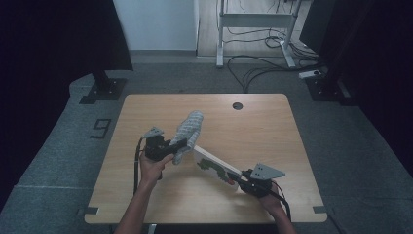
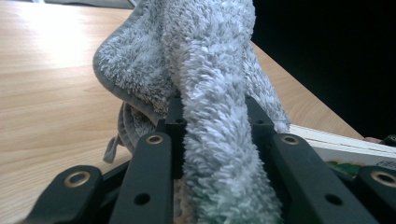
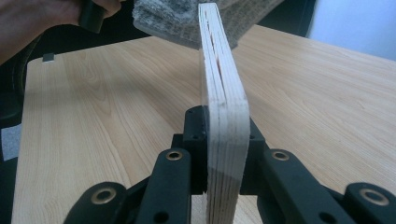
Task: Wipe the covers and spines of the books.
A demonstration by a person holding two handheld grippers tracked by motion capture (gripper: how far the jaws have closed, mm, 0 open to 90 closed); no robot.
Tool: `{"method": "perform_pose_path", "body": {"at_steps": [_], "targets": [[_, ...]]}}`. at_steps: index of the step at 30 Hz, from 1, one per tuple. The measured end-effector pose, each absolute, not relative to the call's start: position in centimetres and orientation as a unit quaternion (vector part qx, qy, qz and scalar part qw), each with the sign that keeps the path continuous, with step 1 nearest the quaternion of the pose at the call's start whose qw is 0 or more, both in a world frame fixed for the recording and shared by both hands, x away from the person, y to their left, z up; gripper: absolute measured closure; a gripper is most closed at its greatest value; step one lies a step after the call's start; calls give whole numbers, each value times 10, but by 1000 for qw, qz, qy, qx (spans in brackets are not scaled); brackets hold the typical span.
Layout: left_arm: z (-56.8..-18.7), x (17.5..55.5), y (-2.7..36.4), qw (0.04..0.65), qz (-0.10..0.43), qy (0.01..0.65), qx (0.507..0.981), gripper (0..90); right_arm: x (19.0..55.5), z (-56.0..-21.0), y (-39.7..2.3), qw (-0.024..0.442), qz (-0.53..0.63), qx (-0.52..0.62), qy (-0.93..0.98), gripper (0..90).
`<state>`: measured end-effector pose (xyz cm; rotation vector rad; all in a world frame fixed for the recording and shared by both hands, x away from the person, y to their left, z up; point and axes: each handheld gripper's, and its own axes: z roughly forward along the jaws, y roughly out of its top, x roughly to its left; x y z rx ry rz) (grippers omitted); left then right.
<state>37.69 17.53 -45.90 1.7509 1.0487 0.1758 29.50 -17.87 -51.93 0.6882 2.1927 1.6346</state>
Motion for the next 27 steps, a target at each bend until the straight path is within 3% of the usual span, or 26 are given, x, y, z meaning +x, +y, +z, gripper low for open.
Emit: {"method": "perform_pose_path", "body": {"at_steps": [27], "targets": [[-480, 381, 158, 467, 69, 436, 766, 730, 295, -519, -179, 159, 572, 240, 768, 784]]}}
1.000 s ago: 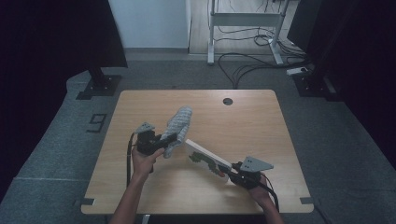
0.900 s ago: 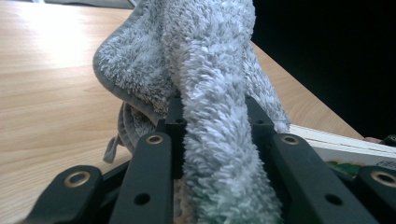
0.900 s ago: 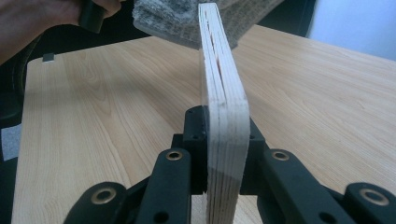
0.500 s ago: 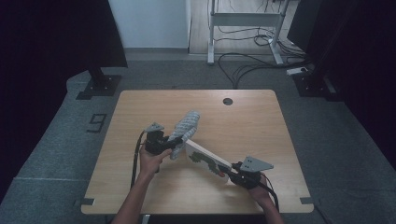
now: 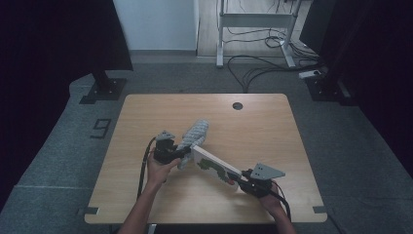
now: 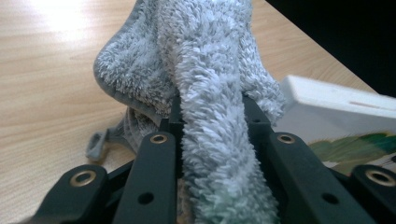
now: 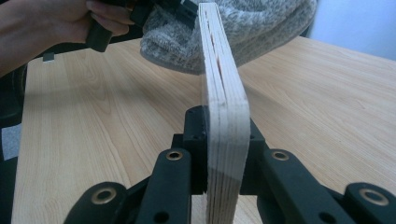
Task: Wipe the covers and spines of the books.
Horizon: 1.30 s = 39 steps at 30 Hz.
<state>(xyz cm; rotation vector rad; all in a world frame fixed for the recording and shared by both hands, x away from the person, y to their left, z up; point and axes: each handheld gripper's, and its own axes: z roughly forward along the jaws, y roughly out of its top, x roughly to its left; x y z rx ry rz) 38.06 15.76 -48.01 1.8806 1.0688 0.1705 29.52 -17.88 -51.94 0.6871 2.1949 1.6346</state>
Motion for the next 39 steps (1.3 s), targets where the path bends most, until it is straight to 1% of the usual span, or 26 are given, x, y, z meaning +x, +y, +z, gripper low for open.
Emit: {"method": "perform_pose_path", "body": {"at_steps": [6, 14, 19, 24, 32, 33, 34, 35, 37, 39], "targets": [[-490, 382, 158, 457, 61, 439, 771, 730, 295, -519, -179, 159, 572, 241, 768, 784], [-511, 386, 153, 419, 53, 449, 787, 730, 295, -520, -179, 159, 572, 241, 768, 783], [-522, 388, 152, 408, 45, 456, 790, 729, 295, -520, -179, 159, 572, 241, 768, 783], [-525, 388, 152, 407, 44, 459, 789, 727, 295, -520, -179, 159, 572, 241, 768, 783], [-516, 385, 154, 410, 61, 460, 785, 719, 295, -520, -179, 159, 572, 241, 768, 783], [-506, 382, 157, 419, 73, 456, 782, 719, 295, -520, -179, 159, 573, 241, 767, 783], [-506, 382, 157, 419, 73, 456, 782, 719, 295, -520, -179, 159, 573, 241, 767, 783], [-496, 379, 159, 433, 79, 452, 776, 719, 296, -520, -180, 158, 572, 241, 768, 783], [-492, 378, 160, 437, 82, 450, 775, 719, 295, -520, -179, 159, 573, 241, 767, 783], [-479, 375, 163, 454, 90, 445, 767, 718, 295, -520, -179, 159, 573, 241, 767, 783]]}}
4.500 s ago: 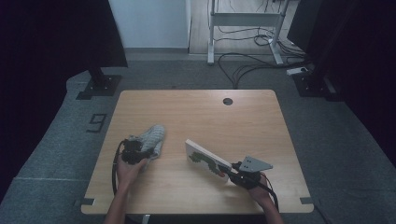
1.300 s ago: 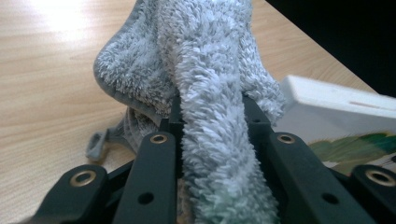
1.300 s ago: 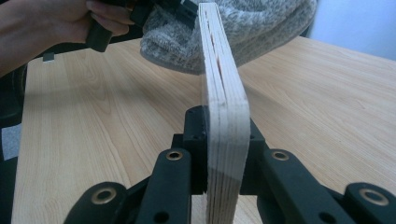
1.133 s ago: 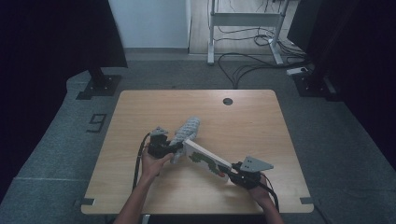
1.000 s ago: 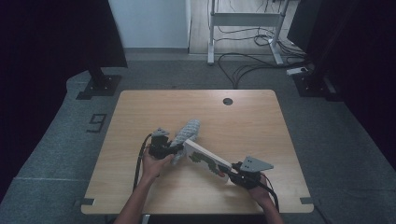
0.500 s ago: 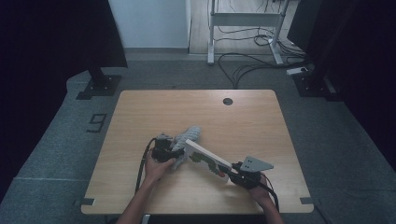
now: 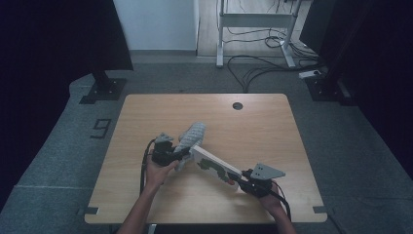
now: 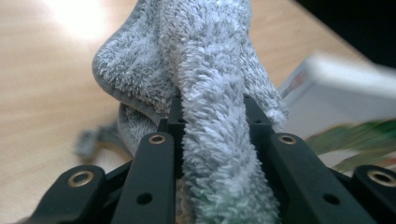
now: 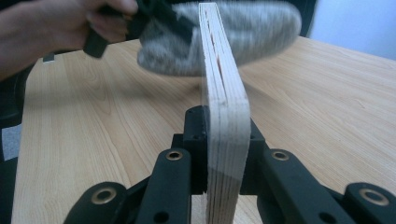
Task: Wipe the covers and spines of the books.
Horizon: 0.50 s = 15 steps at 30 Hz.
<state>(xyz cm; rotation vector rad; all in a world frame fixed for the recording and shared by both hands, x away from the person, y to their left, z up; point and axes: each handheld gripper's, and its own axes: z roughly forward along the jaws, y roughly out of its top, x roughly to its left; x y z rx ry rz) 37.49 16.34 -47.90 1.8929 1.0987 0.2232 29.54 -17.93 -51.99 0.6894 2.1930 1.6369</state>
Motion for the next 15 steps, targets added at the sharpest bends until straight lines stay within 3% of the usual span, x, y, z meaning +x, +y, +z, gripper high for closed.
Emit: {"method": "perform_pose_path", "body": {"at_steps": [8, 15], "targets": [[-439, 365, 171, 507, 99, 426, 743, 716, 295, -520, -180, 158, 572, 241, 767, 783], [-435, 365, 167, 509, 97, 420, 745, 714, 295, -520, -179, 159, 573, 242, 767, 783]]}}
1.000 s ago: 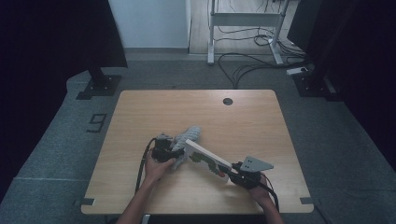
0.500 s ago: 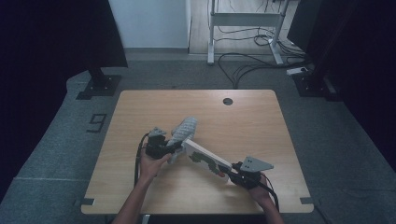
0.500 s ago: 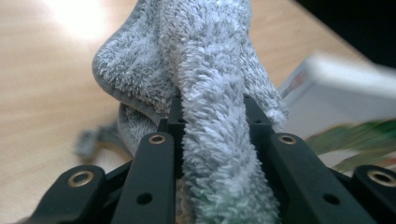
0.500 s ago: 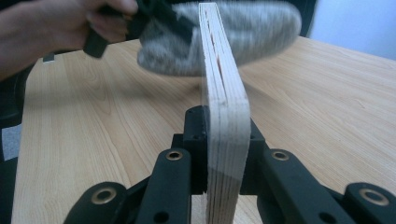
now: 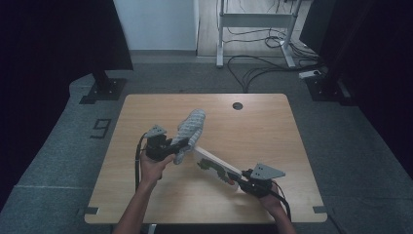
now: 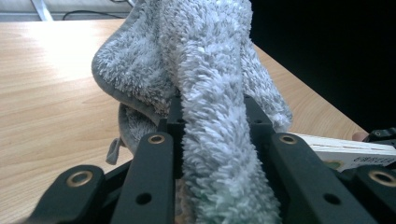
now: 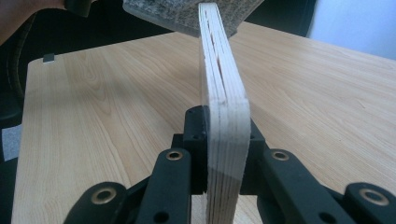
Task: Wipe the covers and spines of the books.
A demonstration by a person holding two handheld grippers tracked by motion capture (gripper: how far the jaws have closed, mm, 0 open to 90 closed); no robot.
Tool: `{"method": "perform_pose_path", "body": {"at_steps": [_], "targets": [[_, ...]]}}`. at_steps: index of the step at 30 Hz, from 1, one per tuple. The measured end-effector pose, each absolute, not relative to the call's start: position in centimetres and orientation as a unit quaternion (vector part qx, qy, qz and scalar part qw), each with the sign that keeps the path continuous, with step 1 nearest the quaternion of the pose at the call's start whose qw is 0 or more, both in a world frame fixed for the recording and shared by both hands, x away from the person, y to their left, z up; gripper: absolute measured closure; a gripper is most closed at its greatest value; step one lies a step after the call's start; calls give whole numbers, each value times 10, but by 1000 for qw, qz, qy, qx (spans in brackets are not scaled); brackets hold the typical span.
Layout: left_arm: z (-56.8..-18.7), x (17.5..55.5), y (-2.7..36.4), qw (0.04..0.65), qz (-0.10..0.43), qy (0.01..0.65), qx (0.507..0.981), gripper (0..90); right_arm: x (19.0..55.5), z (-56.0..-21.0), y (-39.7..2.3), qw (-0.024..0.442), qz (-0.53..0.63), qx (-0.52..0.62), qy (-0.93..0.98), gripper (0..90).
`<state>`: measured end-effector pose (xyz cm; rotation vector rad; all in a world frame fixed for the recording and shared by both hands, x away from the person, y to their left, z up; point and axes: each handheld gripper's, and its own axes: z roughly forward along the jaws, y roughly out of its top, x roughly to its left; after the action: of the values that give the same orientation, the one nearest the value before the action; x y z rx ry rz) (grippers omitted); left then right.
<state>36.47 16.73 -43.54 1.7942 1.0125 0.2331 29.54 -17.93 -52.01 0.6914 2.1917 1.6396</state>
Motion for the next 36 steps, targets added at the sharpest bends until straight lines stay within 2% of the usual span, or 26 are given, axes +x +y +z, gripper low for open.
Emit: {"method": "perform_pose_path", "body": {"at_steps": [24, 30, 36], "targets": [[-469, 376, 165, 494, 57, 440, 748, 713, 295, -521, -179, 159, 574, 242, 766, 783], [-484, 377, 160, 456, 67, 445, 767, 715, 295, -521, -179, 158, 575, 242, 765, 783], [-509, 381, 157, 436, 51, 459, 772, 718, 296, -521, -180, 157, 576, 242, 765, 783]]}}
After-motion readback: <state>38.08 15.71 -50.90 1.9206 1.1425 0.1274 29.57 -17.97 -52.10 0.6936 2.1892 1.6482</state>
